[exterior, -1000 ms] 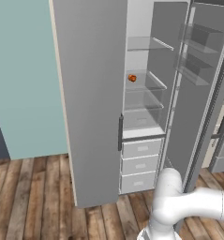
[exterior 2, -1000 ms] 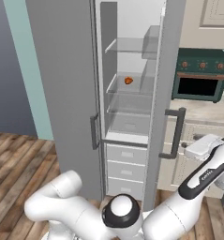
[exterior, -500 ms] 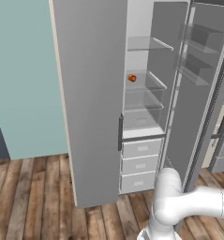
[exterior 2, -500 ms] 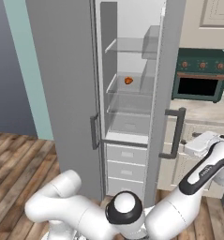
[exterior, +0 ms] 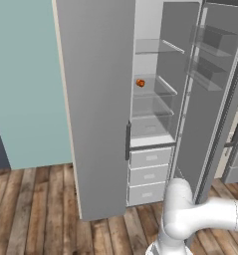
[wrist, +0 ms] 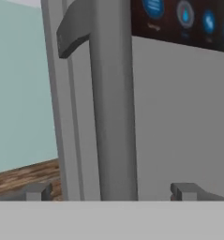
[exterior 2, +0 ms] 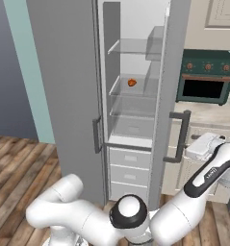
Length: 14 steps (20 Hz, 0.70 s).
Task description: There's a chicken drumstick in the fridge that needs to be moved to the freezer for freezing. Pick up the chicken drumstick from the fridge, place it on any shelf in the freezer, and close the fridge and freezer doors when done.
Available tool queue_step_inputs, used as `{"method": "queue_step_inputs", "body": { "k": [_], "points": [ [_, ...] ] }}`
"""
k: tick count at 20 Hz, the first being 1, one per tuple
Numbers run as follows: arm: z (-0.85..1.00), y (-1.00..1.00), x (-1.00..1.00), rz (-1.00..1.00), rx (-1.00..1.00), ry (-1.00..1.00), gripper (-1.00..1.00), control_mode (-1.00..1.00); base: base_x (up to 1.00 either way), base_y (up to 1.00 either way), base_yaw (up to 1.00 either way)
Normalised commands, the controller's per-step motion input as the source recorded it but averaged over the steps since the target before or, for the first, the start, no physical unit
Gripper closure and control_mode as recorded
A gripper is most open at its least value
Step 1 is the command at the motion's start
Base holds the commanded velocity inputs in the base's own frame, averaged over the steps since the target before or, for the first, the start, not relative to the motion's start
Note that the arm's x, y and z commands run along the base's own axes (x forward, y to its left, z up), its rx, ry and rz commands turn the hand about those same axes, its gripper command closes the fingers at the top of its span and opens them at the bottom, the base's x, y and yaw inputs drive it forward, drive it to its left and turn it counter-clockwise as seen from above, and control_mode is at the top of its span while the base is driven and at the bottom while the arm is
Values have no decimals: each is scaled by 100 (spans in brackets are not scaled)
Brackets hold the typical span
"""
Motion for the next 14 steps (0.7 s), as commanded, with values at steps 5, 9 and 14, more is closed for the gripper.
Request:
{"method": "queue_step_inputs", "body": {
  "k": [5,9,14],
  "points": [
    [0,32,0,20,0,0,-100,-100,0,0,0],
    [0,4,8,7,0,0,-100,-100,0,0,0],
    [0,0,2,1,0,0,-100,-100,0,0,0]
  ]
}}
